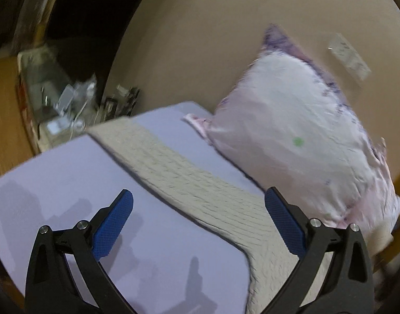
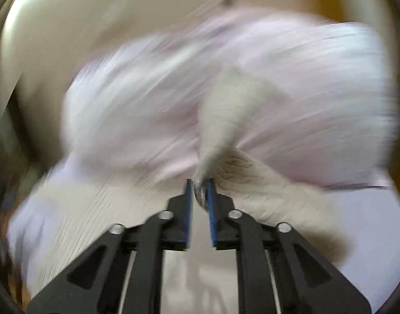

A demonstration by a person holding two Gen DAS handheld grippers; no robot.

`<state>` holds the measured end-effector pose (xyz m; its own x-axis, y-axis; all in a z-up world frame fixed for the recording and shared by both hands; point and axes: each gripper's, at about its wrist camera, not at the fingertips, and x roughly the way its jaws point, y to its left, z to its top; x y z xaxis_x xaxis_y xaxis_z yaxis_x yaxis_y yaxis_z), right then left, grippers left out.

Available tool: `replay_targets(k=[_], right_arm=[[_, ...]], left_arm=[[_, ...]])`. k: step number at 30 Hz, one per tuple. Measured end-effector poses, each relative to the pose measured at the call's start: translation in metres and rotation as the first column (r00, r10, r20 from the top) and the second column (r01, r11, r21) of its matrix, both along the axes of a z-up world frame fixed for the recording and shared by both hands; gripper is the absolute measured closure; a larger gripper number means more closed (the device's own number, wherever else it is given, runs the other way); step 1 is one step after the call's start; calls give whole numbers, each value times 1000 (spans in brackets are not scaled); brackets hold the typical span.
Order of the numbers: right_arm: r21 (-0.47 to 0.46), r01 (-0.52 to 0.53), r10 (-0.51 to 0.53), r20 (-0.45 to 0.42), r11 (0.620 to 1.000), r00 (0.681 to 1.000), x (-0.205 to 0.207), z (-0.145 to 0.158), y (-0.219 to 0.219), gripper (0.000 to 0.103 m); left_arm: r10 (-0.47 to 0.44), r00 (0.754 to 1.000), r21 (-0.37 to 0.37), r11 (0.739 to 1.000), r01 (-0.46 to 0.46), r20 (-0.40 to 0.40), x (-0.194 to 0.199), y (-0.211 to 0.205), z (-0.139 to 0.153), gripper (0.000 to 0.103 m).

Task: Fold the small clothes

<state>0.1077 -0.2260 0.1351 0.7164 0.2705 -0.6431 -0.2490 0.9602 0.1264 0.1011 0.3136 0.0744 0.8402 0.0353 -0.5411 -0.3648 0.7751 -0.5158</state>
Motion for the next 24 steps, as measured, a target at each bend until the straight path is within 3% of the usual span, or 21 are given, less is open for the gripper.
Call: replay_targets(k=[2, 3, 6, 7, 12, 18, 19, 20, 21, 22, 23, 24], right_arm=[[-29, -155, 150, -137, 987, 979, -3, -33, 54, 75], [-25, -188, 182, -158, 982, 971, -7, -41, 66, 69], [17, -181, 182, -128, 983, 975, -20, -37, 61, 43], [25, -164, 165, -115, 986, 979, -18, -33, 56, 40], [73, -61, 68, -103, 995, 992, -33, -17, 15, 36], [80, -5, 13, -89, 997, 996, -33, -14, -10, 32], [83, -1, 8, -84, 997, 996, -31, -13, -12, 31], [85, 6, 0, -73, 996, 997, -34, -9, -17, 30], [84, 11, -6, -64, 996, 998, -36, -7, -20, 29], [79, 18, -13, -54, 997, 998, -36, -5, -23, 28], [74, 30, -27, -42, 997, 999, -36, -4, -28, 28], [72, 41, -39, -35, 997, 999, -36, -3, -32, 28]], left_arm=[[7, 1000, -83, 996, -9, -28, 8, 13, -14, 11], [13, 999, -131, 991, -18, -39, 10, 21, -21, 14], [49, 996, -251, 966, -67, -76, 17, 46, -44, 21], [61, 994, -266, 960, -83, -87, 18, 51, -48, 22], [130, 985, -363, 918, -162, -111, 31, 82, -73, 29], [212, 972, -414, 879, -237, -104, 53, 119, -80, 45], [227, 966, -421, 870, -258, -124, 57, 125, -81, 60], [237, 959, -417, 864, -282, -159, 61, 128, -81, 81], [240, 951, -405, 863, -302, -196, 65, 129, -79, 91], [240, 950, -375, 877, -301, -200, 70, 125, -70, 95], [234, 955, -333, 899, -285, -185, 74, 119, -57, 96], [208, 966, -244, 939, -241, -154, 81, 103, -35, 96]])
